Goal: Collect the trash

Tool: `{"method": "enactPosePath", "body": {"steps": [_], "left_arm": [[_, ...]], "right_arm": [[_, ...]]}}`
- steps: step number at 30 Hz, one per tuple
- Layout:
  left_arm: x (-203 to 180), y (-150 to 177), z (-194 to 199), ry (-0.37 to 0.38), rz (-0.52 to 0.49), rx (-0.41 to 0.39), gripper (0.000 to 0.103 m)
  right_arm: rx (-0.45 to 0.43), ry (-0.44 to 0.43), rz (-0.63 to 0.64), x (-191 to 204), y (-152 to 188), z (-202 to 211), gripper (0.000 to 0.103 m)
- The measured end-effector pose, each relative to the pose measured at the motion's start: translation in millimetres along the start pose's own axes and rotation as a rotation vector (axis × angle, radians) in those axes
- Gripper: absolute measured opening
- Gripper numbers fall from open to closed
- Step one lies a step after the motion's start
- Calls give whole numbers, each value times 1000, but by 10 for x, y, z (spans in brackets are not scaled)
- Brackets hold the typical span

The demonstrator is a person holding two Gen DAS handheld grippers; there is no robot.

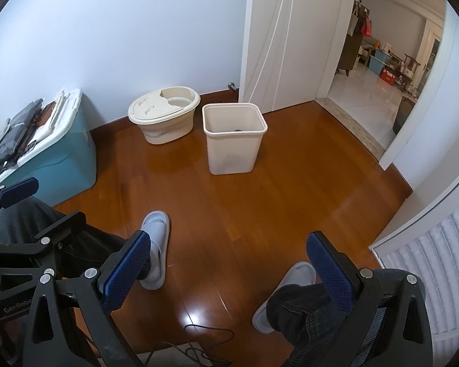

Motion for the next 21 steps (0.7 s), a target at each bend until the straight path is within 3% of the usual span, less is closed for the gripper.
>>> {"method": "enactPosePath", "body": {"steps": [21], "left_arm": [[176, -87, 54, 1, -8, -28, 86]], "right_arm": [[-8, -27, -24, -57, 2, 17, 103]]}}
Point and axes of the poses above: each gripper's, at about its wrist camera, not at the fingertips, and z roughly against the way its jaws point, x to its left, y to its underside, the point moved 10 cm from there along -z, roughly the way its jaws point, and after that the axes turned 2 degrees about -z, right-handed, at the moved point
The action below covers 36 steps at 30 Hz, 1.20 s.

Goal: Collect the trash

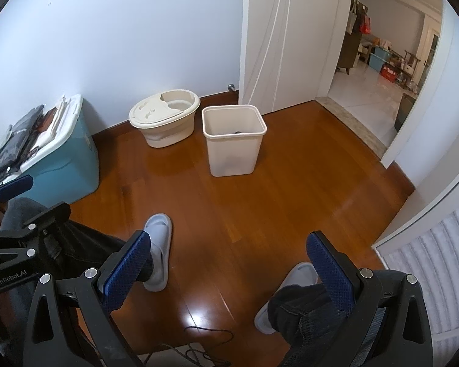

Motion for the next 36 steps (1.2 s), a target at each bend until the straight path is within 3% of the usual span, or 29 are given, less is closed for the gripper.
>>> {"method": "enactPosePath", "body": {"steps": [36], "left_arm": [[-24, -49, 2, 23, 4, -2, 86]], "right_arm": [[-2, -9, -9, 37, -13, 50, 103]]}}
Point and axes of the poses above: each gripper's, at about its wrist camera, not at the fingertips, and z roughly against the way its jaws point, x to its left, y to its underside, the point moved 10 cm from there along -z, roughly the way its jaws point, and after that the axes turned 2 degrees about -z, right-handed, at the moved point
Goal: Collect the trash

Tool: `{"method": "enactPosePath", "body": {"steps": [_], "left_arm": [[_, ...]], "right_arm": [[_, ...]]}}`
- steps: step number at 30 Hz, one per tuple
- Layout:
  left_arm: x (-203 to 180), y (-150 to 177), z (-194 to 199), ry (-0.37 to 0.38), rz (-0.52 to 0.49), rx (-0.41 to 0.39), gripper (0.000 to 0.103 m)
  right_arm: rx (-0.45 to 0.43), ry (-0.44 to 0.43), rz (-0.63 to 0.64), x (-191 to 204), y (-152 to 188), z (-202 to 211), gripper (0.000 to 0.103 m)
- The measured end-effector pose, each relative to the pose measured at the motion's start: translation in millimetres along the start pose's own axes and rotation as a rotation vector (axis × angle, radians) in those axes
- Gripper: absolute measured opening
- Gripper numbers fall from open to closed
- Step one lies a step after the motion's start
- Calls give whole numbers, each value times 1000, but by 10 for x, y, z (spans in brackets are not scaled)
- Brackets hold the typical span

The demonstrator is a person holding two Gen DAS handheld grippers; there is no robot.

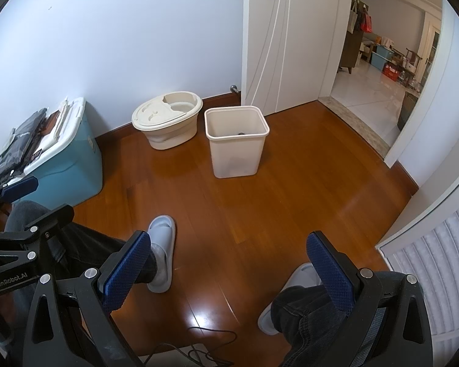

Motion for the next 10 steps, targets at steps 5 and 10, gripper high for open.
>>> {"method": "enactPosePath", "body": {"steps": [5, 10], "left_arm": [[22, -51, 89, 1, 7, -55, 86], [-10, -75, 92, 8, 2, -63, 86]], "right_arm": [[2, 3, -11, 7, -28, -9, 103], [5, 6, -22, 38, -60, -32, 103]]}}
Point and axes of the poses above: each gripper's, at about its wrist camera, not at the fingertips, and z roughly against the way its jaws point, x to its left, y to its underside, the point moved 10 cm from there along -z, roughly the way its jaws point, and after that the axes turned 2 degrees about -z, right-handed, at the moved point
